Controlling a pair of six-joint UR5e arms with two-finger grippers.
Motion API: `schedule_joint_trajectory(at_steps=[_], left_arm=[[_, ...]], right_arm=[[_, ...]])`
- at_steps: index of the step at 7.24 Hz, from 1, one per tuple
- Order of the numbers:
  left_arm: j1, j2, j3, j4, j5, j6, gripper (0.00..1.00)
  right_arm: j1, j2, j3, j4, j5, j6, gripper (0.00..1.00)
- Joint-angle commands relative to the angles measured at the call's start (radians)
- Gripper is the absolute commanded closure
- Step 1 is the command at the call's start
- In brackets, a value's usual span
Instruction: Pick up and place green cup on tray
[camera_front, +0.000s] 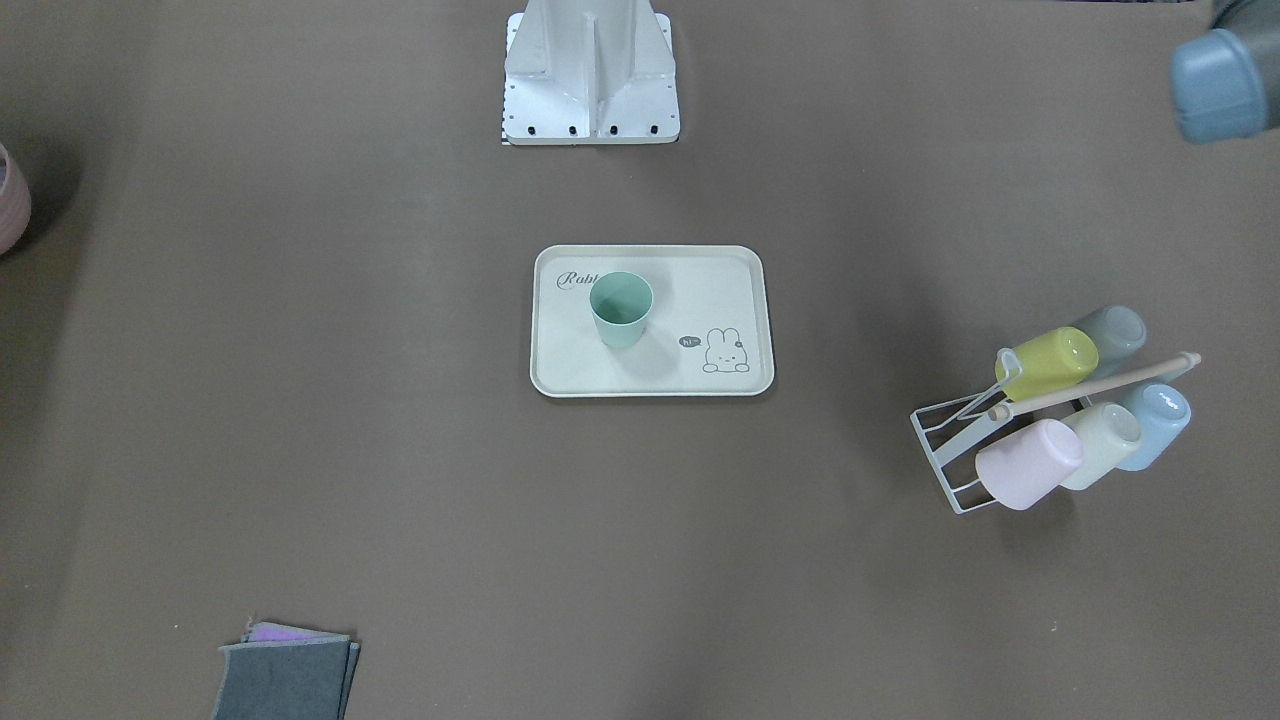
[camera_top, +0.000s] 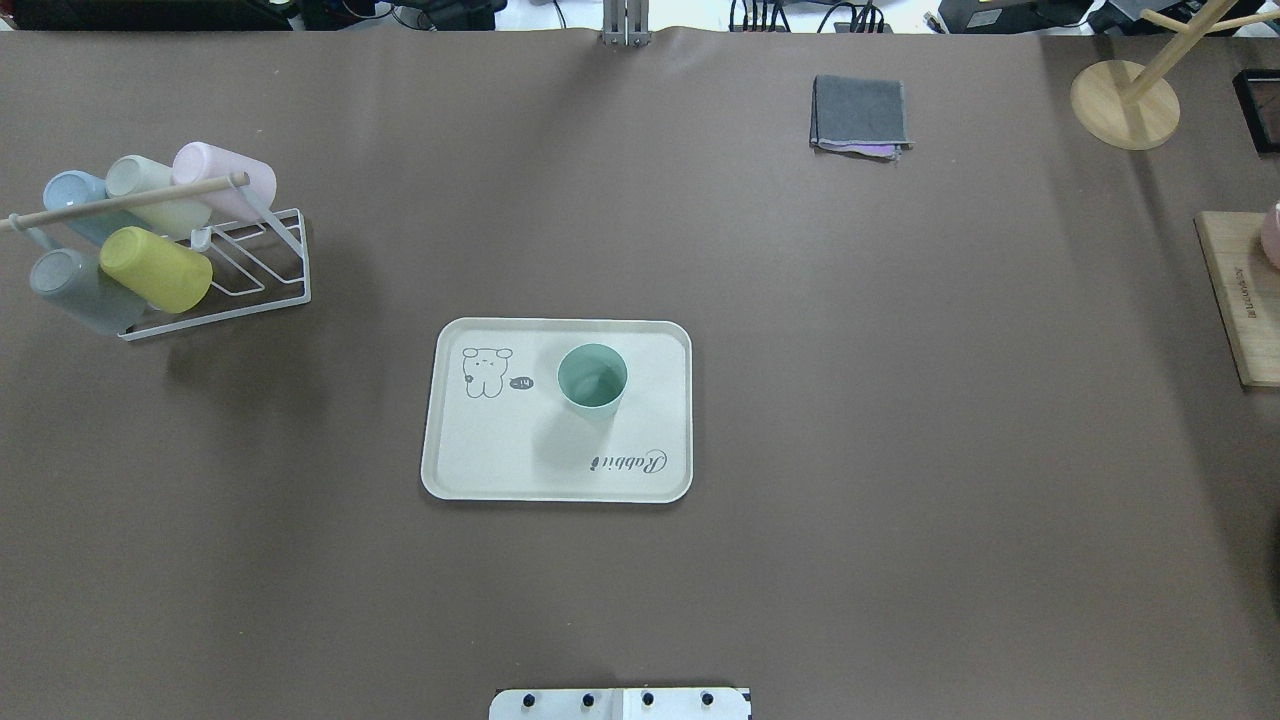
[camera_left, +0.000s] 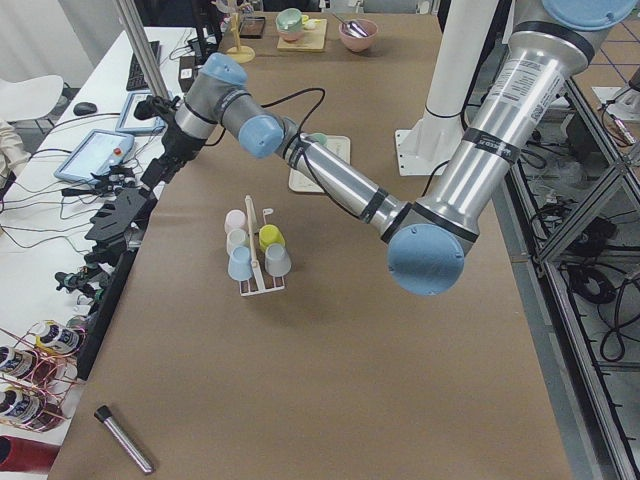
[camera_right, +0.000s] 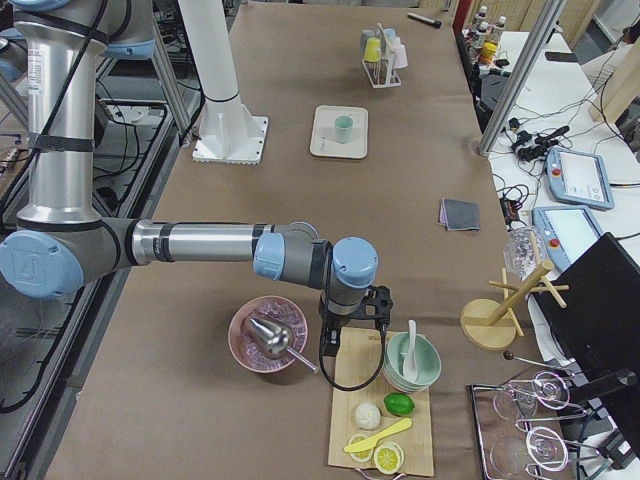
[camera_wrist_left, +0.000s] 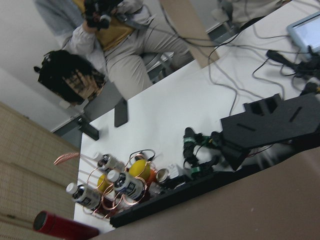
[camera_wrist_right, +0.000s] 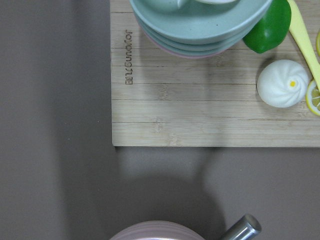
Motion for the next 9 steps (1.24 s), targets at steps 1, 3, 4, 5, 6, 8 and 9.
schedule_joint_trajectory(at_steps=[1, 3, 4, 5, 6, 8, 9], left_arm=[[-0.157, 0.108, 0.13, 0.001, -0.346, -0.012, 0.02], [-0.159, 0.301, 0.131, 0.0, -0.499, 0.003, 0.02], [-0.158, 0.408, 0.121, -0.018, -0.508, 0.006, 0.02], [-0.159, 0.422, 0.123, -0.01, -0.56, 0.006, 0.02], [-0.164, 0.434, 0.129, -0.008, -0.618, 0.008, 0.02], [-0.167, 0.457, 0.132, -0.006, -0.621, 0.046, 0.02], [-0.167, 0.46, 0.132, -0.008, -0.619, 0.046, 0.02]], right_arm=[[0.0, 0.004, 0.002, 0.0, 0.003, 0.027, 0.0], [0.0, 0.0, 0.007, 0.001, 0.002, 0.053, 0.0], [-0.001, 0.0, 0.007, 0.001, -0.001, 0.053, 0.0], [-0.002, 0.0, 0.007, 0.001, 0.0, 0.053, 0.0], [-0.002, -0.002, 0.005, 0.001, 0.002, 0.053, 0.0], [-0.001, -0.003, 0.005, 0.0, 0.003, 0.055, 0.0], [0.0, -0.005, 0.005, 0.0, 0.003, 0.055, 0.0]])
